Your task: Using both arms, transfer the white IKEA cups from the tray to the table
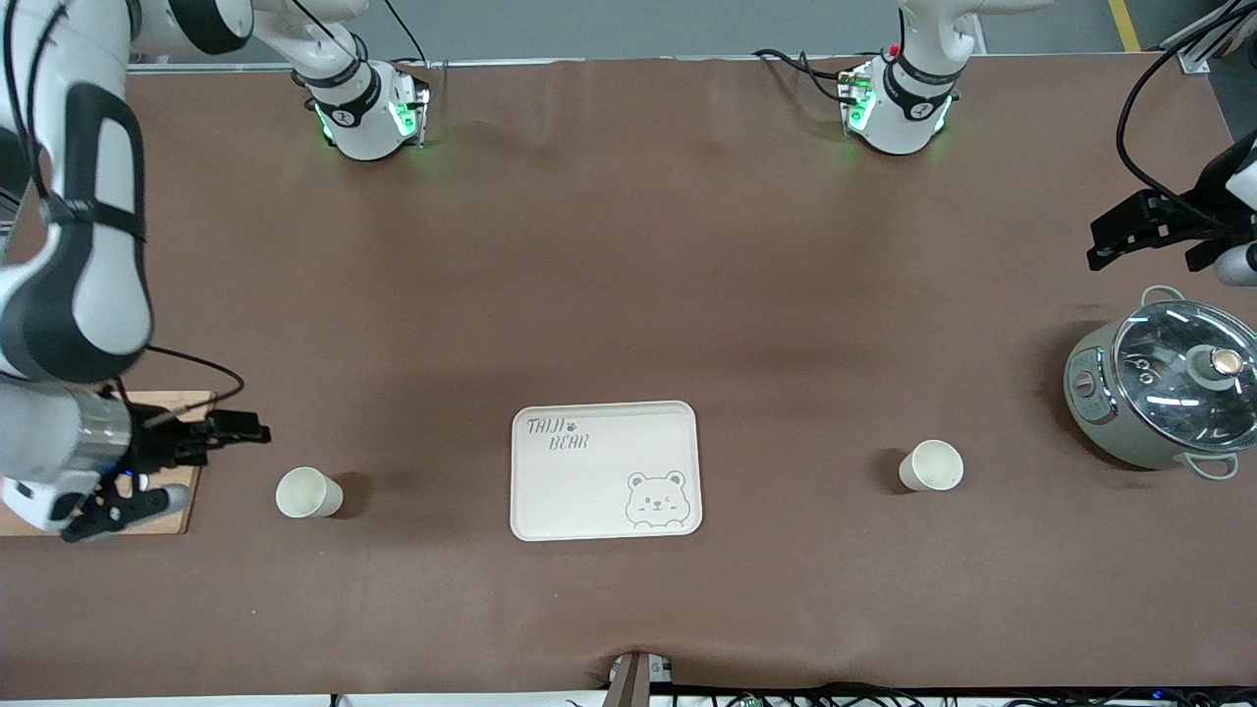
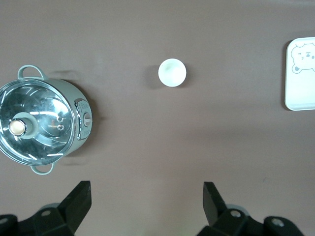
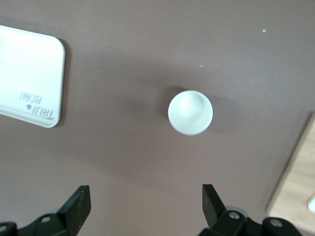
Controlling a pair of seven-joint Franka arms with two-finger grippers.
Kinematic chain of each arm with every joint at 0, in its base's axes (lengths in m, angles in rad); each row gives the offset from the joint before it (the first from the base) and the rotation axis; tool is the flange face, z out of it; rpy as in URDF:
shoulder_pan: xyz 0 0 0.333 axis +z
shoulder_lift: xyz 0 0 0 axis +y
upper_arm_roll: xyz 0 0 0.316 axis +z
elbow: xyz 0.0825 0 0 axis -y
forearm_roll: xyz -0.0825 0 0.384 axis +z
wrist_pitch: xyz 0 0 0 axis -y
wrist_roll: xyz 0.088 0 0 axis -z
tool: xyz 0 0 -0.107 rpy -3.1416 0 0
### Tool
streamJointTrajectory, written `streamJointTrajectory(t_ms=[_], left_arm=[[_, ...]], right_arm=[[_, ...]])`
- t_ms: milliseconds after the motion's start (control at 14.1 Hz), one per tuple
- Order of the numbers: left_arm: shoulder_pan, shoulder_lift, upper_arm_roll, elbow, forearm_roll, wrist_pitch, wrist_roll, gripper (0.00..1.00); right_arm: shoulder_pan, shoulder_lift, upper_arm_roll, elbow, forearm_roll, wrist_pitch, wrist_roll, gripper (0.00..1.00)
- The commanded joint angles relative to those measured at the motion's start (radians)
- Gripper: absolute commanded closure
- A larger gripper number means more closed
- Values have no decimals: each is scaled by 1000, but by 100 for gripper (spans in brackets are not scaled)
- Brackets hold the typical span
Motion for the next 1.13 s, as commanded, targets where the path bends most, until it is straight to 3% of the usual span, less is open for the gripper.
streamJointTrajectory(t_ms=[0, 212, 424, 707, 919, 1061], left_arm=[[2, -32, -8, -25, 3, -6, -16, 0], [4, -31, -8, -25, 3, -6, -11, 0], [2, -28, -8, -25, 2, -6, -10, 0], [2, -26, -8, -22, -3, -4, -5, 0], [2, -26, -8, -20, -3, -4, -2, 0], [2, -26, -8, -22, -3, -4, -2, 0]], right_arm=[[11, -142, 5, -39, -60, -104, 86, 0], [20, -282, 2, -65, -85, -205, 119, 0], [20, -434, 2, -172, -132, -219, 134, 0], [9, -525, -1, -302, -155, -138, 177, 0], [4, -665, 1, -518, -159, -19, 186, 0], [9, -700, 4, -557, -175, -26, 242, 0]])
